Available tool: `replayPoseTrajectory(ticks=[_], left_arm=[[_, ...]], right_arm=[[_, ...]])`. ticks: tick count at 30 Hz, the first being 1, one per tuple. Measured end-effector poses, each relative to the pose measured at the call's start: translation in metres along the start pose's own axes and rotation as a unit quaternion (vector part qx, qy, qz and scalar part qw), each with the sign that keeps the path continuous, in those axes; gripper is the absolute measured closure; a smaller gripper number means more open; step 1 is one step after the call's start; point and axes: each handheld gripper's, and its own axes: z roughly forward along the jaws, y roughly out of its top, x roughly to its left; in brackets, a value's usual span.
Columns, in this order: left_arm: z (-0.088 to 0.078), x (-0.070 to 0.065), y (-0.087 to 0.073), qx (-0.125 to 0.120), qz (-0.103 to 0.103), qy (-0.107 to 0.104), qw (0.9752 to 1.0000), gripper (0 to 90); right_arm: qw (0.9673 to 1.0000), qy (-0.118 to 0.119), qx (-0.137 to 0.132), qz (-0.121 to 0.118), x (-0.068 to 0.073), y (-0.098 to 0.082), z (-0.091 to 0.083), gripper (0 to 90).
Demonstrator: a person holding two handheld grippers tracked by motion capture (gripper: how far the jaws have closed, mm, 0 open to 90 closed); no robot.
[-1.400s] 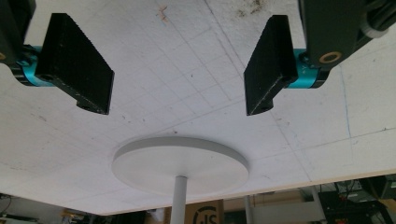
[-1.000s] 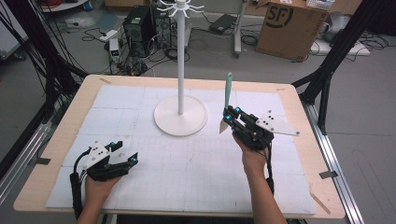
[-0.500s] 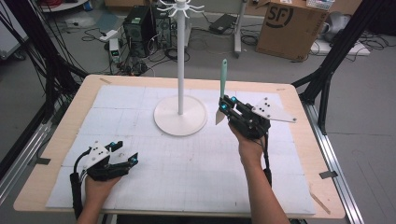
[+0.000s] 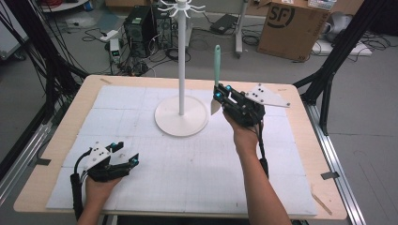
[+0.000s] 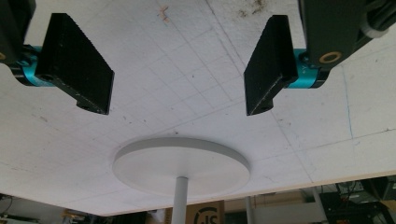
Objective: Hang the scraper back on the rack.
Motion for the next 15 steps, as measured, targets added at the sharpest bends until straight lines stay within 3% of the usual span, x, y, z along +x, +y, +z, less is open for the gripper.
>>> replayPoseTrajectory(ticks=[15], left_arm=[[0.000, 0.000, 0.000, 0.000, -0.001, -0.001, 1.0000, 24.9]], right_arm=[[0.9997, -0.007, 0.016, -0.015, -0.004, 0.030, 0.024, 80.5]])
